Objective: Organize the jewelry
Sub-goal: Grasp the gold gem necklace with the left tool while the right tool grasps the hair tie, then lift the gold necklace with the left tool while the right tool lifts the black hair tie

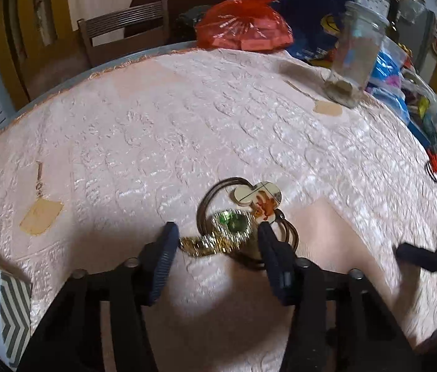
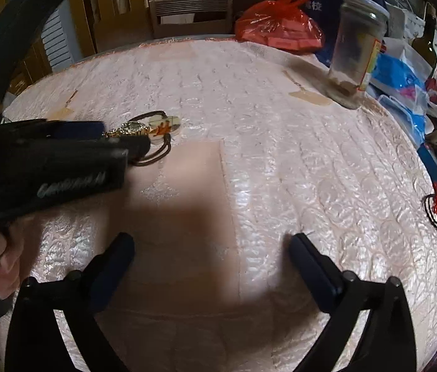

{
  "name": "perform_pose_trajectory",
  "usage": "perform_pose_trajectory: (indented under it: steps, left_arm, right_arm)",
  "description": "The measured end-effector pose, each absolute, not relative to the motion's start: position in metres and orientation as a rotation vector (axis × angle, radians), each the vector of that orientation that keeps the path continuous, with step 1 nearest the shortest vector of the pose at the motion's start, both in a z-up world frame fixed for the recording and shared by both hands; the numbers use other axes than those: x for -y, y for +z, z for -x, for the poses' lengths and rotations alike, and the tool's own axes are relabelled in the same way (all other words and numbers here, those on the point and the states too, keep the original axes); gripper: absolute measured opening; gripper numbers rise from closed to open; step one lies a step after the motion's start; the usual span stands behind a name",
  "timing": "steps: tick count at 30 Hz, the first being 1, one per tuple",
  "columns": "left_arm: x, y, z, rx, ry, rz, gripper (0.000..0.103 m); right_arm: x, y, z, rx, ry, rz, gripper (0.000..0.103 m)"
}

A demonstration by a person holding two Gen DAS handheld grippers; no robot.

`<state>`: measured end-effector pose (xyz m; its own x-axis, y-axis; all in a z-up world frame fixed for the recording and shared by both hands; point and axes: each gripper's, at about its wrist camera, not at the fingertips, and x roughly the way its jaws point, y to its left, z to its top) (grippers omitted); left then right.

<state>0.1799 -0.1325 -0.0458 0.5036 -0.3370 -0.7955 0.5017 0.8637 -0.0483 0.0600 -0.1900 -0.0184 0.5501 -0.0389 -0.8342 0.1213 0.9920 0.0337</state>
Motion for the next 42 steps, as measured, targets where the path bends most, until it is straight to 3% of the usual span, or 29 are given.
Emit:
perform_pose_trajectory:
  steps: [5,7,17,23,28,33,36,42]
  left_arm:
    - [0.137,-0.049,-0.18,-0.9,-0.503,-0.21,0.048]
    - [0.136,-0.048,-0.176,-0.888,-0.52,-0.204,0.037]
    - [0.087,-0.021,-0.133,-0.802,-0.555,-0.14,0.037]
    - [0.058,-0.043,-0.112,-0.876,-0.486,-0.156,0.037]
    - [0.037,-0.048,-0.09,-0.884,-0.429,-0.122,0.037]
    - [0.03,-0.049,-0.084,-0.884,-0.393,-0.088,0.037]
    - [0.032,-0.05,-0.084,-0.883,-0.383,-0.106,0.038]
    - [0.032,-0.049,-0.085,-0.884,-0.374,-0.102,0.038]
  right_arm:
    - [0.189,-0.018,-0.061,-0.985,-0.097,-0.088,0.102]
    - [0.189,-0.018,-0.061,-0.985,-0.099,-0.087,0.102]
    - [0.189,-0.018,-0.061,-0.985,-0.1,-0.087,0.102]
    - [0.189,-0.017,-0.061,-0.989,-0.097,-0.088,0.102]
    - [0.201,-0.005,-0.081,-0.933,-0.092,-0.141,0.085]
    - [0.202,0.006,-0.119,-0.866,0.015,-0.155,0.047]
    - [0.196,-0.003,-0.14,-0.895,0.054,-0.144,0.031]
    - [0.186,-0.011,-0.158,-0.895,0.109,-0.123,0.028]
